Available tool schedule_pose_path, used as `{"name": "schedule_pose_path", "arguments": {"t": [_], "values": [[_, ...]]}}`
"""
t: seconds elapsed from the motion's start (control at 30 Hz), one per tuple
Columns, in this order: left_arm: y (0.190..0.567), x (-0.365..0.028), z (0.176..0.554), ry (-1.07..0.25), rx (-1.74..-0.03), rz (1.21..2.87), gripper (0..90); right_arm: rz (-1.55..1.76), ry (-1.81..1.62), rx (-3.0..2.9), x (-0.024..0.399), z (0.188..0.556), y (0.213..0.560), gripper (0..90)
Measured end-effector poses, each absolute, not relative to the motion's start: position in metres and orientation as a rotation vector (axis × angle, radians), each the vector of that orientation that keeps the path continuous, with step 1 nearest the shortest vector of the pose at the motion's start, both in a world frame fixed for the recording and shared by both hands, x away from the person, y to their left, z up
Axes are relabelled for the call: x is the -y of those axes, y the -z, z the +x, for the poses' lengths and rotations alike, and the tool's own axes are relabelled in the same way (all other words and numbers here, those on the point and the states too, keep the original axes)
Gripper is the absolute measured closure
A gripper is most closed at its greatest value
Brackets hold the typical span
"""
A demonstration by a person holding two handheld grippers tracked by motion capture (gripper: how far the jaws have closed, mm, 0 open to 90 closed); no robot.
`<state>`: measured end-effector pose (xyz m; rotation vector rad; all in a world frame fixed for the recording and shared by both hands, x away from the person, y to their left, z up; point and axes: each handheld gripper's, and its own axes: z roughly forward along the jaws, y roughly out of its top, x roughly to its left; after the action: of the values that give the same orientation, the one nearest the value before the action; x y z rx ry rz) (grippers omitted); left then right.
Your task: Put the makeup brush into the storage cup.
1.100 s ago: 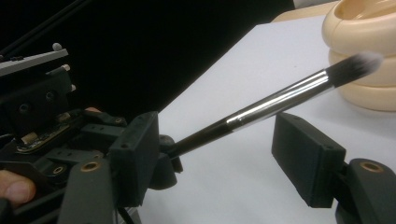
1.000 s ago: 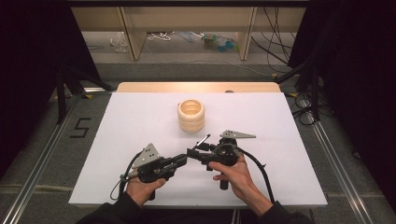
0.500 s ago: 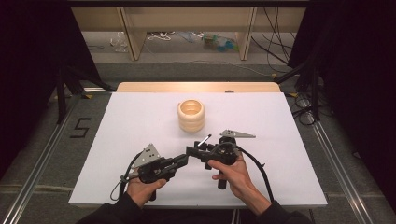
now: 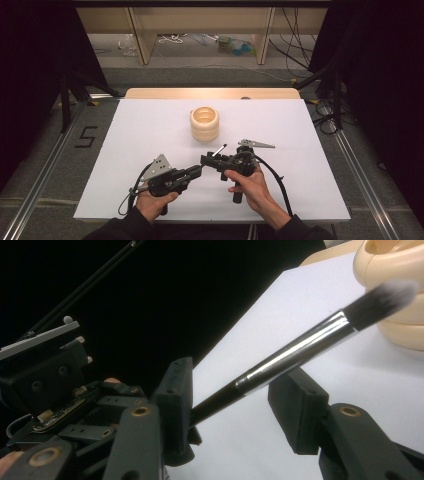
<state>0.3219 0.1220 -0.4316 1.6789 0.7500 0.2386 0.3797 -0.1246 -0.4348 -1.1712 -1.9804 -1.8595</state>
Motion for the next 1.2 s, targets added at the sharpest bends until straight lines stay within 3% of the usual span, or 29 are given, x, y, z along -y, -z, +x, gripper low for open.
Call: {"name": "schedule_pose_path", "arguments": {"t": [0.53,0.57,0.93,1.2], "values": [[0.434,-0.119,0.321,-0.214,-0.766,1.681,81.3,-1.106,1.908,1.842,0.127,0.377,0.430,79.7],[0.435,-0.120,0.322,-0.208,-0.769,1.686,78.3,-1.081,1.922,1.828,0.126,0.376,0.427,83.7],[0.435,-0.120,0.324,-0.199,-0.753,1.724,52.0,-1.019,1.967,1.954,0.127,0.373,0.416,83.7],[0.436,-0.121,0.323,-0.227,-0.781,1.747,37.9,-0.944,1.998,2.077,0.128,0.374,0.411,83.8]]}}
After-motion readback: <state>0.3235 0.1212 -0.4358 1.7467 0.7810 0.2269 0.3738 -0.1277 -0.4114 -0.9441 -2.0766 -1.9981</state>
